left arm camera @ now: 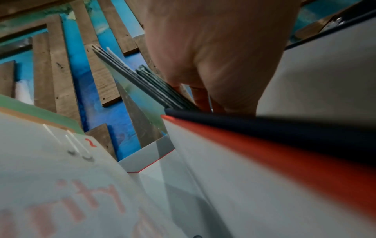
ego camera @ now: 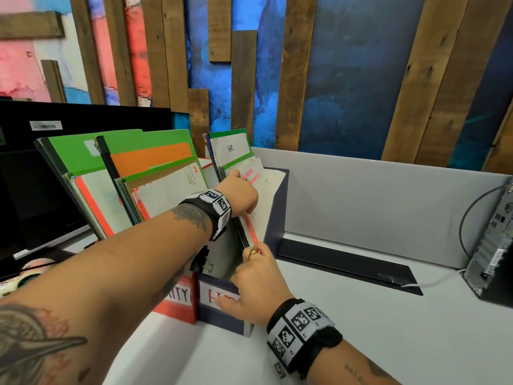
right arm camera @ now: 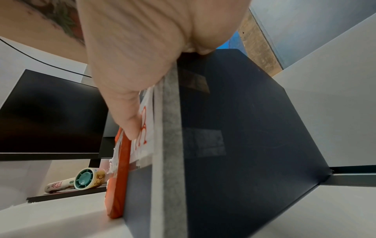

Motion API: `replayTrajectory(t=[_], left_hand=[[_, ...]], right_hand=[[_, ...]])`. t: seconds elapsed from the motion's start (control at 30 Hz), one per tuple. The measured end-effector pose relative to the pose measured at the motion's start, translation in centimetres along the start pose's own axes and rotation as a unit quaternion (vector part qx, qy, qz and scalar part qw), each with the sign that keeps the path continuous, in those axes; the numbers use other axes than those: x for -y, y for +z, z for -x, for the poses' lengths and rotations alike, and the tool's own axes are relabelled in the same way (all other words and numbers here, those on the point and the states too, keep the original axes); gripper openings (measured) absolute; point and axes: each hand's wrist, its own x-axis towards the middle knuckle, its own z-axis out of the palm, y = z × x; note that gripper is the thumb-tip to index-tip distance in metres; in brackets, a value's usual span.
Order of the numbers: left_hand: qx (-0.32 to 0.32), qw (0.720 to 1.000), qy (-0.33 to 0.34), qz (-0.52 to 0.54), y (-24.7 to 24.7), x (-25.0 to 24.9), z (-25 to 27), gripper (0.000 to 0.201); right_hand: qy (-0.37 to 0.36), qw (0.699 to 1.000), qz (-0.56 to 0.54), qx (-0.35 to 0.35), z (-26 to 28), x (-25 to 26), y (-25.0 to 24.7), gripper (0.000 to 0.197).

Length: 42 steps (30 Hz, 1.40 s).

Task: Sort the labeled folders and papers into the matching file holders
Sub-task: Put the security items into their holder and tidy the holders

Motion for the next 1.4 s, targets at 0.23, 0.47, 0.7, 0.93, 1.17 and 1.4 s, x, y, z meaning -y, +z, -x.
replayTrajectory(t=[0.23, 0.47, 0.7, 0.93, 1.17, 1.4], left_hand=[[-0.025, 0.988, -0.01, 0.155, -3.9, 4.5, 4.2, 0.026], [0.103, 0.987, -0.043, 0.113, -3.9, 9.1, 12.4, 0.056], [0.16, 0.986, 0.046, -0.022, 0.5, 9.8, 15.7, 0.088], [0.121, 0.988, 0.087, -0.034, 2.8, 11.1, 16.1, 0.087], [0.095, 0.986, 0.128, -0.05, 3.7, 10.7, 15.0, 0.054], [0.041, 0.968, 0.248, -0.015, 5.3, 8.9, 14.1, 0.054]], right_hand=[[0.016, 0.999, 0.023, 0.032, 0.1, 0.0, -0.1, 0.06], [0.144, 0.987, -0.05, 0.044, -2.5, 2.3, -2.3, 0.054], [0.041, 0.989, -0.1, 0.103, -7.0, 4.1, -1.6, 0.083], [0.019, 0.976, -0.151, 0.158, -7.0, 3.4, 0.1, 0.062], [0.021, 0.973, -0.185, 0.133, -6.8, 3.1, 0.3, 0.053], [0.016, 0.973, -0.195, 0.121, -6.8, 3.0, 0.1, 0.046]])
